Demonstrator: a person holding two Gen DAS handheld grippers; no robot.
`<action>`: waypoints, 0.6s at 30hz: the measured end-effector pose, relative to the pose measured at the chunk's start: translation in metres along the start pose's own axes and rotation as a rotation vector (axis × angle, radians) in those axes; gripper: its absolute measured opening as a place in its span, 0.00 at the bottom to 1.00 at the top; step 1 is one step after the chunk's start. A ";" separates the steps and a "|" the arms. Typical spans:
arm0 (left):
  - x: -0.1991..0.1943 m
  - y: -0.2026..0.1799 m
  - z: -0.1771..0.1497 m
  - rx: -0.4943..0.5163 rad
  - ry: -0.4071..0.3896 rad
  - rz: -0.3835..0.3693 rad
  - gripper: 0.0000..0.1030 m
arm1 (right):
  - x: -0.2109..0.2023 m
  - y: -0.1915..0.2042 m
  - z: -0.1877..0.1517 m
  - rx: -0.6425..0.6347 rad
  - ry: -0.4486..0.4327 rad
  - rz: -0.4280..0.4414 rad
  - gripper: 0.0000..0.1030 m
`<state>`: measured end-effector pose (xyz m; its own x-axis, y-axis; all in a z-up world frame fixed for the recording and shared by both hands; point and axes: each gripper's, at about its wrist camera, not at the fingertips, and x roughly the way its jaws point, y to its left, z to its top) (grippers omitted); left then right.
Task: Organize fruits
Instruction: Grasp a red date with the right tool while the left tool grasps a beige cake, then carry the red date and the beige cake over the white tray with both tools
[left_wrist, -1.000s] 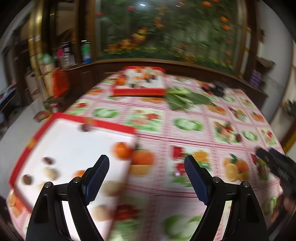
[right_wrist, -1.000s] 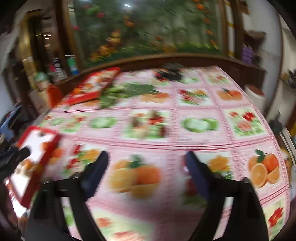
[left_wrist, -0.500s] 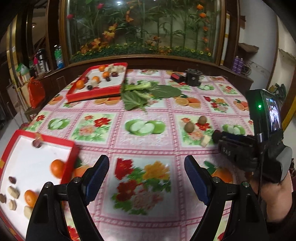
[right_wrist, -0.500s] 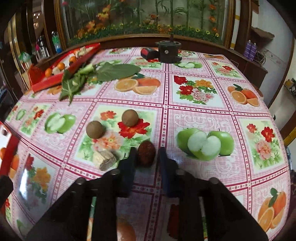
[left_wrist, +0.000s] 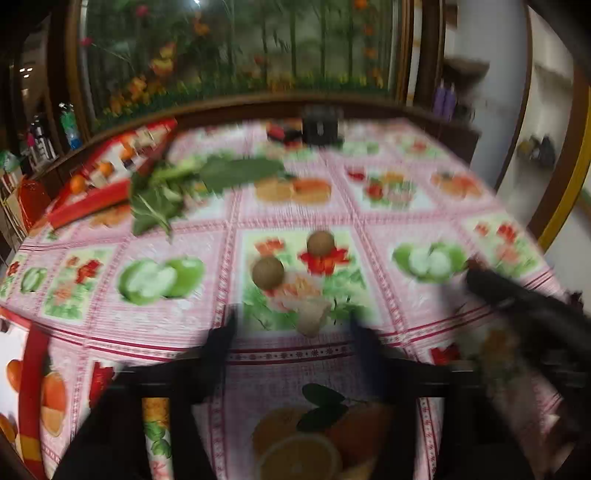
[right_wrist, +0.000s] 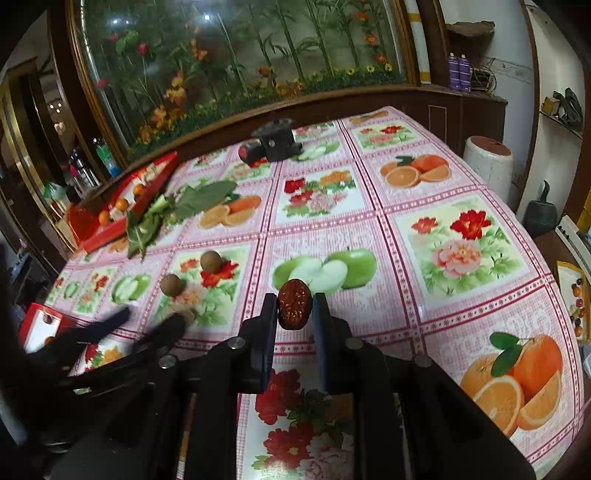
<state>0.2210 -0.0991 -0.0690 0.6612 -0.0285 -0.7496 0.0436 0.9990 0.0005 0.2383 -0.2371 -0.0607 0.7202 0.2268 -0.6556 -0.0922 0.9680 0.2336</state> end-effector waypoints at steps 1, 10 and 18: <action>0.003 -0.001 0.001 0.003 0.010 -0.001 0.14 | -0.001 0.000 0.001 -0.001 -0.008 0.007 0.20; -0.017 0.006 -0.020 0.031 0.032 0.034 0.10 | 0.001 0.009 -0.002 -0.042 -0.001 0.025 0.20; -0.064 0.039 -0.052 -0.022 0.050 0.099 0.10 | -0.014 0.043 -0.025 -0.135 0.054 0.013 0.20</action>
<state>0.1413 -0.0568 -0.0553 0.6233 0.0719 -0.7786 -0.0371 0.9974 0.0624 0.2067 -0.1962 -0.0596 0.6811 0.2409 -0.6914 -0.1949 0.9699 0.1460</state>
